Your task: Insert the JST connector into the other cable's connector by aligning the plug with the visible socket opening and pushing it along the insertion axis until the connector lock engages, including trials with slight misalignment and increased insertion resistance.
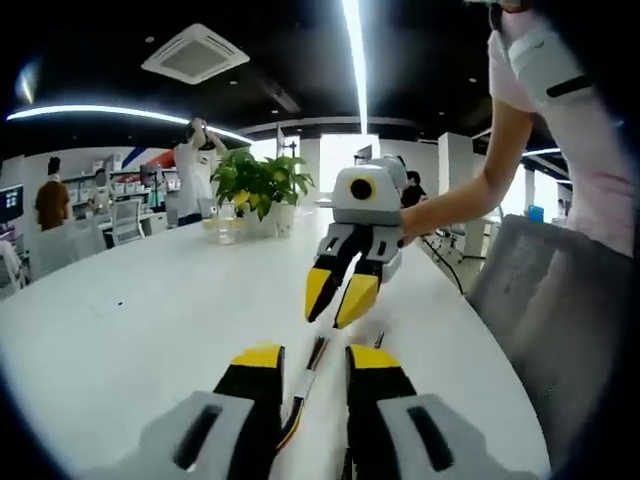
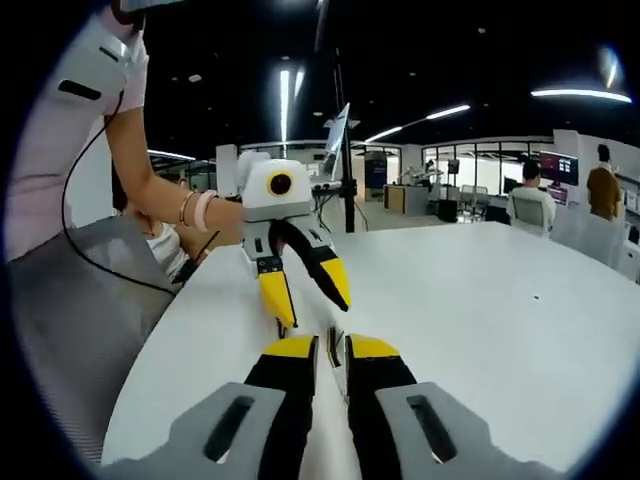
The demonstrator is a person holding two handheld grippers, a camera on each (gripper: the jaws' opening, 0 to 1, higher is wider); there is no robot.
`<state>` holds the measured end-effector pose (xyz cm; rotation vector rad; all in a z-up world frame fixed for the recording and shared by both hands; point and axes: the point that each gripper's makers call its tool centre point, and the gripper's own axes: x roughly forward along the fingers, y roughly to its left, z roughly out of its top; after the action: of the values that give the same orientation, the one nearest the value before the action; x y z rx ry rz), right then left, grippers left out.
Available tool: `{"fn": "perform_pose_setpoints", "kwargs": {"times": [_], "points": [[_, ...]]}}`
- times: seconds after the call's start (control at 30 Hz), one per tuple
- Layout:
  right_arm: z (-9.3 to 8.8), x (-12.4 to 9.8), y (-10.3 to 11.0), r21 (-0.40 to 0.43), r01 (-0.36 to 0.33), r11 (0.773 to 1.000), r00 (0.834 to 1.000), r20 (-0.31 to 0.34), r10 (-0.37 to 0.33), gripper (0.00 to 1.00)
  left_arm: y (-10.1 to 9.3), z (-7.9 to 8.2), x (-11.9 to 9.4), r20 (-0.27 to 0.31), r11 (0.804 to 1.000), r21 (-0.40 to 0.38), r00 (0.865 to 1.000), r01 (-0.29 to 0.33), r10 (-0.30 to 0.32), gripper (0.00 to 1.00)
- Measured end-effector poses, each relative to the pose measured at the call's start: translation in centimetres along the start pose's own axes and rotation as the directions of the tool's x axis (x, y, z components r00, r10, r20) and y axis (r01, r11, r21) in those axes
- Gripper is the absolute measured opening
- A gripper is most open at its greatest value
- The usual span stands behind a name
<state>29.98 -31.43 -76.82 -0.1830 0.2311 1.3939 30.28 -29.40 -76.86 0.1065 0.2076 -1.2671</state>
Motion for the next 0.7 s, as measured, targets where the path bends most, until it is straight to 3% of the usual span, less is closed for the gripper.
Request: {"fn": "perform_pose_setpoints", "kwargs": {"times": [0.1, 0.2, 0.33, 0.43, 0.5, 0.6, 0.7], "points": [[1.1, -0.5, 0.8, -0.017, 0.006, 1.0, 1.0, 0.008, -0.005, 0.15, -2.1, 1.4, -0.6, 0.042, 0.998, -0.045, 0.998, 0.052, -0.051, 0.35], [1.8, -0.9, 1.4, -0.016, 0.014, 1.0, 1.0, 0.02, -0.013, 0.16, -3.0, 1.9, -1.0, 0.046, 0.996, -0.051, 0.996, 0.073, -0.071, 0.37], [1.9, -1.3, 2.2, -0.012, 0.025, 1.0, 0.999, 0.024, -0.025, 0.18, -3.3, 2.3, -1.8, 0.072, 0.997, -0.048, 0.996, 0.056, -0.053, 0.39], [1.6, -1.5, 2.5, 0.001, 0.042, 0.999, 0.999, 0.022, -0.042, 0.21, -3.4, 1.8, -2.3, 0.067, 0.996, -0.068, 0.997, 0.05, -0.045, 0.38], [1.4, -1.7, 2.8, 0.013, 0.05, 0.999, 0.998, 0.029, -0.05, 0.23, -3.5, 1.7, -2.7, 0.094, 0.999, -0.015, 0.995, 0.045, -0.043, 0.39], [1.0, -1.9, 3.0, 0.031, 0.065, 0.997, 0.996, 0.052, -0.067, 0.26, -3.8, 1.4, -3.2, 0.128, 0.998, -0.054, 0.991, 0.04, -0.033, 0.39], [0.4, -2.0, 3.1, 0.037, 0.076, 0.996, 0.996, 0.041, -0.078, 0.25, -4.3, 1.0, -3.2, 0.123, 0.997, -0.059, 0.991, 0.05, -0.043, 0.4]]}}
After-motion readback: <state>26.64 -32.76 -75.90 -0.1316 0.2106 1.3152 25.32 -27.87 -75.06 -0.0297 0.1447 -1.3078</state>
